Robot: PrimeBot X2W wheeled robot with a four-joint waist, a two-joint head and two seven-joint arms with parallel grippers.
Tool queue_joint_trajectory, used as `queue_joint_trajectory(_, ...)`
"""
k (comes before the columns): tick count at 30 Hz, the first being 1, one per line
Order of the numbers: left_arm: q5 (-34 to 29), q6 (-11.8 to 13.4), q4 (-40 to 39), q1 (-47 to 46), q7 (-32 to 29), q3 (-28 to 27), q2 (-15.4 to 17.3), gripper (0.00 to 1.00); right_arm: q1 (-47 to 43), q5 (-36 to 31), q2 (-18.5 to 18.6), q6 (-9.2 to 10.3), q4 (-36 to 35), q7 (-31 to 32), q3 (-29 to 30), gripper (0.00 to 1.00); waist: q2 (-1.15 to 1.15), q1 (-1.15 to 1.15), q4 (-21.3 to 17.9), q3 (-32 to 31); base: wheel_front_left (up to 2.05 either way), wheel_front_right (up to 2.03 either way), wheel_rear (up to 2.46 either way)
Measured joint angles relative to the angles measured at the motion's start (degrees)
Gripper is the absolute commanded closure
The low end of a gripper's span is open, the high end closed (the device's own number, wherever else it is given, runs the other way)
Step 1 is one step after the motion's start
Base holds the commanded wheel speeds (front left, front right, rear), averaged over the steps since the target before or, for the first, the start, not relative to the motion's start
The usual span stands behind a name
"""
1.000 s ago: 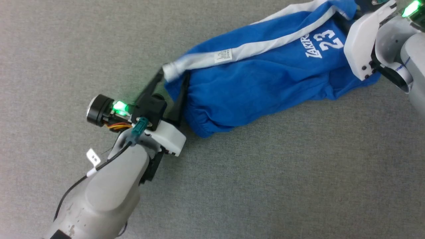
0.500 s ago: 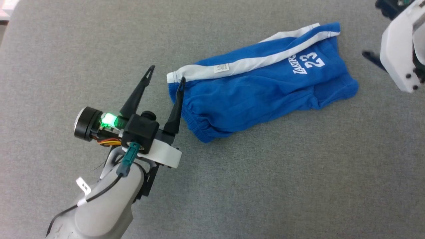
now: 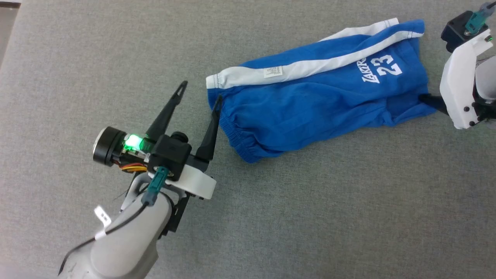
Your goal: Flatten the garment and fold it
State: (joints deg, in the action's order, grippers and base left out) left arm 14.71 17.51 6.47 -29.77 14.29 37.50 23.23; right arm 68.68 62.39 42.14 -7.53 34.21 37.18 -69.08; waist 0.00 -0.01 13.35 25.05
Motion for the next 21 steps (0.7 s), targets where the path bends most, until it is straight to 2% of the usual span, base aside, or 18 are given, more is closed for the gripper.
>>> queue_joint_trajectory(1,0.0,-0.5,0.2,-0.1,-0.5,0.1,0.2,0.00,0.0,0.0,-0.1,0.01,0.0,-0.2,0.0,0.00,0.00,0.01,0.1,0.0,0.00,0.00,0.00)
queue_joint_trajectory(2,0.2,-1.3,0.3,-0.3,-1.2,0.3,0.4,0.00,-0.2,0.0,-0.1,0.01,0.1,-1.3,0.0,0.64,0.00,0.01,0.1,-0.2,0.00,0.00,0.00)
queue_joint_trajectory(3,0.6,-2.0,0.3,-0.6,-2.0,0.4,0.8,0.00,-0.6,-0.1,-0.2,0.01,0.3,-2.5,-0.1,1.00,0.00,0.00,0.1,-0.4,0.00,0.00,0.00)
queue_joint_trajectory(5,1.6,-3.6,0.0,-1.8,-3.9,0.3,1.9,0.00,-1.2,-0.2,-0.6,0.01,0.5,-4.2,-0.4,1.00,0.00,0.01,0.0,-1.1,0.00,0.00,0.00)
queue_joint_trajectory(8,3.2,-7.7,-1.3,-4.7,-8.9,0.6,4.6,0.00,-2.2,-0.2,-1.7,0.01,0.5,-6.8,-1.5,1.00,0.00,0.02,-0.2,-2.6,0.00,0.00,0.00)
queue_joint_trajectory(11,5.5,-12.6,-2.7,-7.9,-16.8,1.5,7.1,0.00,-3.3,0.0,-2.0,0.00,0.1,-8.8,-2.1,1.00,0.00,0.02,-0.5,-4.4,0.00,0.00,0.00)
queue_joint_trajectory(16,11.2,-20.8,-3.5,-11.5,-31.9,5.0,9.4,0.00,-4.0,0.1,-2.1,0.00,-1.0,-11.1,-3.0,1.00,0.00,0.02,-0.9,-7.4,0.00,0.00,0.00)
queue_joint_trajectory(21,17.5,-24.2,-4.0,-15.2,-44.7,10.6,9.5,0.00,-4.5,-0.4,-1.5,0.00,-2.1,-12.0,-3.5,1.00,0.00,0.01,-1.8,-9.0,0.00,0.00,0.00)
